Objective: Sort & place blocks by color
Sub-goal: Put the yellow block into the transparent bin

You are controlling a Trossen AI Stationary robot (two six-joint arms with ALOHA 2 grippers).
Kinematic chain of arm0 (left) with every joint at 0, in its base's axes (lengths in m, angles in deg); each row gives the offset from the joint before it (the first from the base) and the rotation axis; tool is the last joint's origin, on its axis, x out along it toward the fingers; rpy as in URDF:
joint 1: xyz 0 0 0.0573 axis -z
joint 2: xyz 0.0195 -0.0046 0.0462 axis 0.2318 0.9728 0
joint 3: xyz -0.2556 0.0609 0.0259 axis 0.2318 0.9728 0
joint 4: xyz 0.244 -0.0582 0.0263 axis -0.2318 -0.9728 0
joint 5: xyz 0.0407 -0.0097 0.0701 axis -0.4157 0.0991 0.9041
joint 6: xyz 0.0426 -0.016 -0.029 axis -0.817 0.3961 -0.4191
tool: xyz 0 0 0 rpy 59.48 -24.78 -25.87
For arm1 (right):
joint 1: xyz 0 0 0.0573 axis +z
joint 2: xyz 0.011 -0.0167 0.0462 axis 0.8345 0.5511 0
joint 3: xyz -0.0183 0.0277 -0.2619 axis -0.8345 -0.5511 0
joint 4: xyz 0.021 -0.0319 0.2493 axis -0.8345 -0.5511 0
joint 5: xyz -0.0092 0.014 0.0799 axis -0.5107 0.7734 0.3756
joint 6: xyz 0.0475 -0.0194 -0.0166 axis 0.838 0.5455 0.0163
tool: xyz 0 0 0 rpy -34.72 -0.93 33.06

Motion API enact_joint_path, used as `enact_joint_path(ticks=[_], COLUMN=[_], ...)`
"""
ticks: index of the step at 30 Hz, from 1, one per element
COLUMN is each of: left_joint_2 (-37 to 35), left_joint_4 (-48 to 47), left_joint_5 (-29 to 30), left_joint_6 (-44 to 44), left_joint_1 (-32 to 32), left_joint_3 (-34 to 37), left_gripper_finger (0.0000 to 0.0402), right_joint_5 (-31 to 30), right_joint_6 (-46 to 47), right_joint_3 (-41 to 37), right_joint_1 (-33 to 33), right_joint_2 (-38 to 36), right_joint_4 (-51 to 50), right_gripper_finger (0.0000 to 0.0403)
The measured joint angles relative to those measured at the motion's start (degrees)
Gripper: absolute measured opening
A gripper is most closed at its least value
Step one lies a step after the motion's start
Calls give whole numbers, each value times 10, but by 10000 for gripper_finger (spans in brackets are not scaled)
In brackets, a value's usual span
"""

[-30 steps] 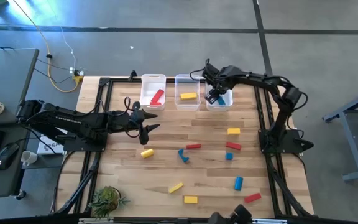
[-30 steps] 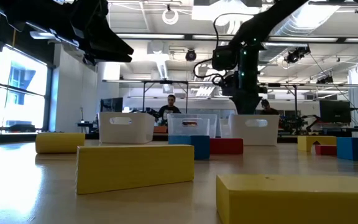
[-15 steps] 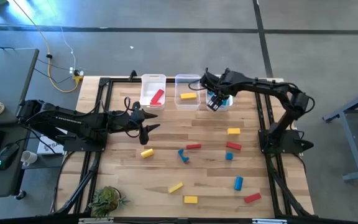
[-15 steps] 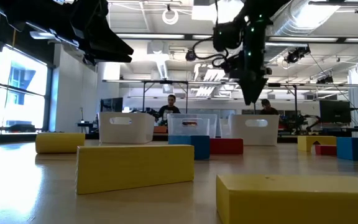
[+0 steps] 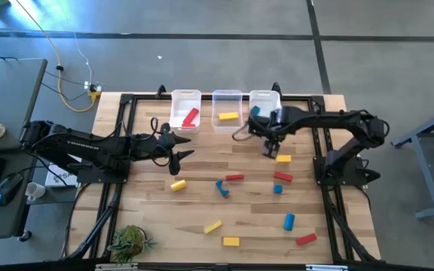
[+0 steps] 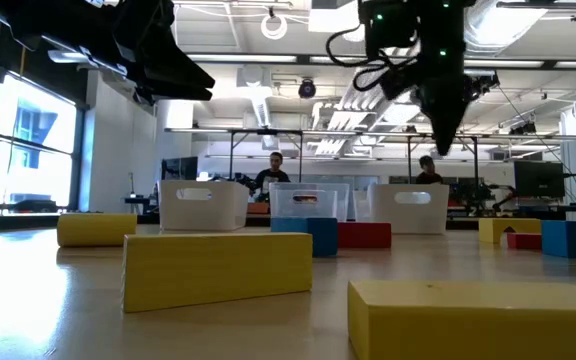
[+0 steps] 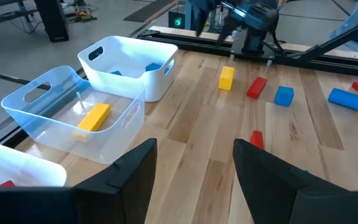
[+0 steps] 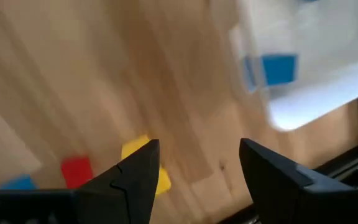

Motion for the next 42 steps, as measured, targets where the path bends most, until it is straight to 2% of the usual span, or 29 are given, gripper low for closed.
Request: enact_joint_path(ticks=[5, 8, 16, 20, 31, 42], left_joint_2=[0, 0, 0, 0, 0, 0], left_joint_4=[0, 0, 0, 0, 0, 0], left_joint_5=[0, 0, 0, 0, 6, 7], left_joint_6=[0, 0, 0, 0, 0, 0], left_joint_1=[0, 0, 0, 0, 0, 0], left_joint_3=[0, 0, 0, 0, 0, 0], left_gripper_finger=[200, 200, 200, 200, 200, 200], right_joint_5=[1, 27, 54, 41, 68, 65], right_joint_6=[-17, -51, -155, -165, -165, -141], right_joint_3=[-65, -95, -194, -239, -238, -238], right_joint_1=[31, 43, 56, 56, 55, 55], right_joint_2=[-28, -43, -58, -58, -48, 29], right_joint_4=[3, 12, 105, 157, 170, 200], right_gripper_finger=[208, 208, 208, 208, 208, 198])
